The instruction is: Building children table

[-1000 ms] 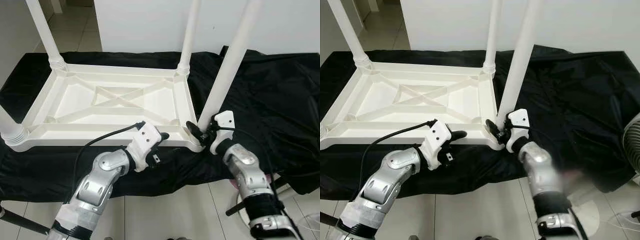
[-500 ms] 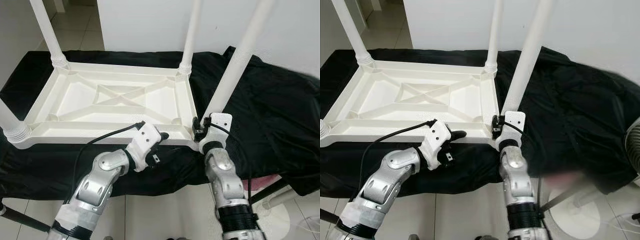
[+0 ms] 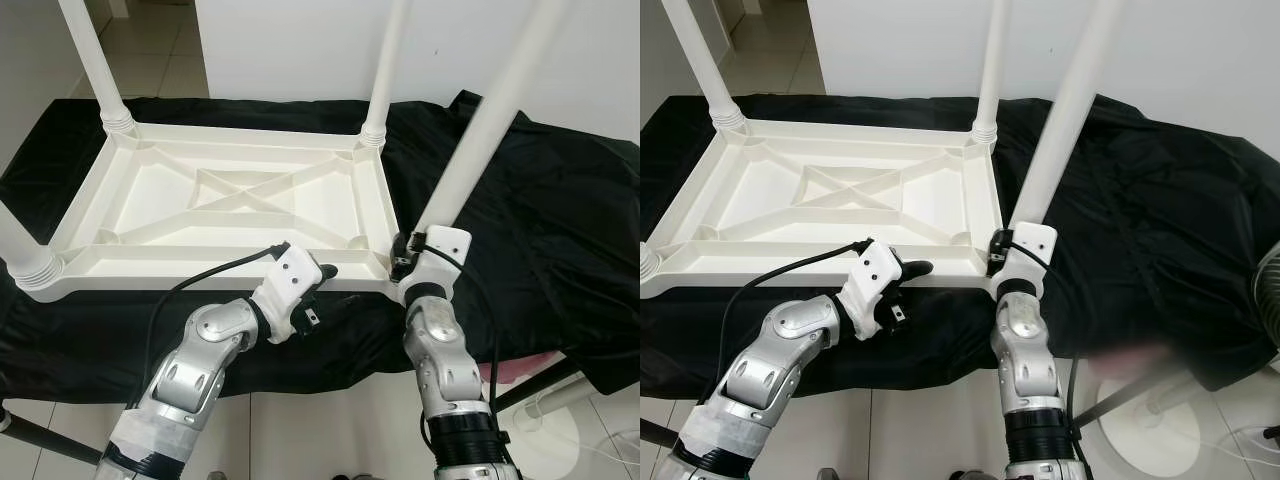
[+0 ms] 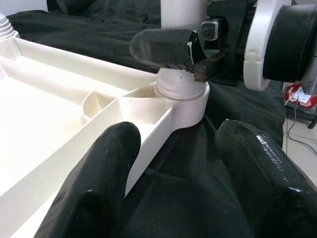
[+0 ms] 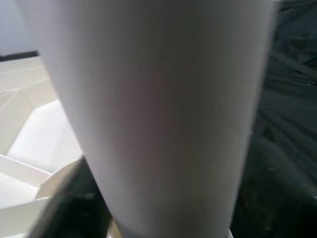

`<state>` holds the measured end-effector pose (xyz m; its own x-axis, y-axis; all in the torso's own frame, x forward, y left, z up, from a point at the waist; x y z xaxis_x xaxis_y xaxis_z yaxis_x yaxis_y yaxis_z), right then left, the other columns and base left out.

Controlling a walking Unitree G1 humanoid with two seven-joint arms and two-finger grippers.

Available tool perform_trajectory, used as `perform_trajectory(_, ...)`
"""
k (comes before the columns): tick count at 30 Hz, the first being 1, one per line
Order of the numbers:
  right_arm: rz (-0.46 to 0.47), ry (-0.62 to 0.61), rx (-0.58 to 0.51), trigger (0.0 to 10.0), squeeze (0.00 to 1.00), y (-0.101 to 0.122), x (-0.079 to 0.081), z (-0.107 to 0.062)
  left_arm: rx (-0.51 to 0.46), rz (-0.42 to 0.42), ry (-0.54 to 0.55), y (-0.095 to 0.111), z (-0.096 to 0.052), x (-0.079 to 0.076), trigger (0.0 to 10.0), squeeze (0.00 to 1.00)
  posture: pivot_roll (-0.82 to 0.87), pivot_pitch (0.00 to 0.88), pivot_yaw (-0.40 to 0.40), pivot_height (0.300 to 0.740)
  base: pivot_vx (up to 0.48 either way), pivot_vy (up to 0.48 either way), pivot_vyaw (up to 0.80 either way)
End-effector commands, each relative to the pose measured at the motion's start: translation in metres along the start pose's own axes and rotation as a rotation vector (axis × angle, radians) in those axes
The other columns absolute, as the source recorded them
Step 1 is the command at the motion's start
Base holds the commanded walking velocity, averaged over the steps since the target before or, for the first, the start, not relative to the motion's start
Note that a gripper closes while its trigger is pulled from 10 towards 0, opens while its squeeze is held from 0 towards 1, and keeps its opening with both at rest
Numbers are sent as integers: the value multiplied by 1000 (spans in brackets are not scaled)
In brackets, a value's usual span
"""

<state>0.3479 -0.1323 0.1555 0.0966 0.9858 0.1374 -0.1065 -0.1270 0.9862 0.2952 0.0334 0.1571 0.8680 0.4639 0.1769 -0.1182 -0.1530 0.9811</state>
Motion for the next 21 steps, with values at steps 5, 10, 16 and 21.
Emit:
perform_trajectory(5,1,116,-16,10000,1000,0,-7,-2,1,-4,67,0,1,5,10000,0,-55,80,-58,740,0,0,0)
perform_trajectory(10,-34,254,-24,10000,1000,-2,-8,-5,1,-3,68,0,1,5,10000,0,-54,79,-58,740,0,0,0)
perform_trajectory(16,-73,438,-34,10000,0,-3,-10,-11,4,-6,63,-1,0,4,10000,0,-54,80,-52,740,0,0,0)
perform_trajectory(21,-131,608,-24,10000,0,-4,-12,-10,7,-6,50,-1,2,3,10000,0,-57,75,-43,740,0,0,0)
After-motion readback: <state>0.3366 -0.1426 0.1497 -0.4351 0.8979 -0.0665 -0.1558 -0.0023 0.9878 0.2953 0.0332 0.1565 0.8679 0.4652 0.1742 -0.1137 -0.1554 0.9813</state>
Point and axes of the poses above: a point about 5 cm out from each wrist's last joint towards the gripper, its own z axis pointing out of the wrist towards the gripper, its own y axis along the axis of the wrist's last joint, x = y × z, the point moved 4 cm from there along z, pointing out of the wrist towards the gripper, and after that the axes turned 2 degrees about -z, right-handed, at the moved point
